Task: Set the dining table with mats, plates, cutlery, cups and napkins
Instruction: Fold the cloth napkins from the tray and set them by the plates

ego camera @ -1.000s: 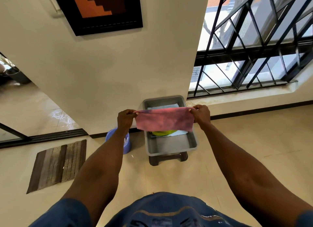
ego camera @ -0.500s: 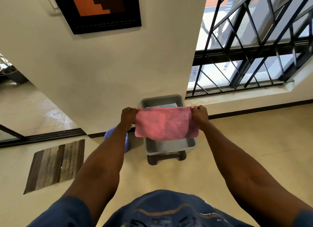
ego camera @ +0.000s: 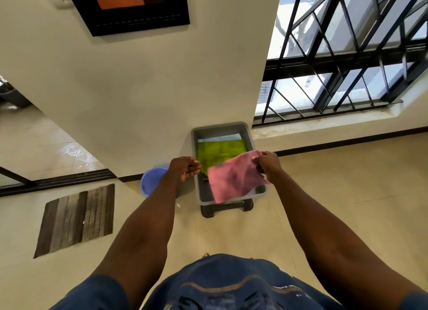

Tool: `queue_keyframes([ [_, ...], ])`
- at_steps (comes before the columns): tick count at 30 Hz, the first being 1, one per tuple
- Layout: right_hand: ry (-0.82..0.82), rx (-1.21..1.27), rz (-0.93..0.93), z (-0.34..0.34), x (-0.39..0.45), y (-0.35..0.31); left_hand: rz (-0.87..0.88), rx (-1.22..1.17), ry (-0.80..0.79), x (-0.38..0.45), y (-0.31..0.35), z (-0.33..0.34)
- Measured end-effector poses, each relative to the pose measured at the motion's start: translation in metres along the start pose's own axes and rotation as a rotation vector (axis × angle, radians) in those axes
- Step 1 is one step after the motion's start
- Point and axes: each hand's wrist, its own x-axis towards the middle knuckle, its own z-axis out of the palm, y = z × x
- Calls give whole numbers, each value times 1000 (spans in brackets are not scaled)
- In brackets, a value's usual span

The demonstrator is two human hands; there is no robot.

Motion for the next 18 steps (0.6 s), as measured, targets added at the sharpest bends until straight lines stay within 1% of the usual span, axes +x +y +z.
queue_keyframes([
  [4, -62, -20, -29, 7, -9, 1, -64, 163, -44, 1, -17, 18],
  [6, -92, -63, -65, 11, -12, -1, -125, 164, -116, 1, -23, 30],
  [9, -178, -109, -76, 12, -17, -3, -224, 146, -245, -3, -25, 52],
  [12, -311, -213, -137, 9, -25, -13, -332, 84, -318, -3, -24, 70],
  [14, -394, -276, -174, 9, -28, -17, -342, 24, -339, -2, -21, 78],
  [16, -467, -339, -196, 10, -33, -20, -295, -13, -327, -2, -17, 83],
  [18, -551, -422, -222, 15, -39, -23, -252, -2, -322, -1, -13, 86],
])
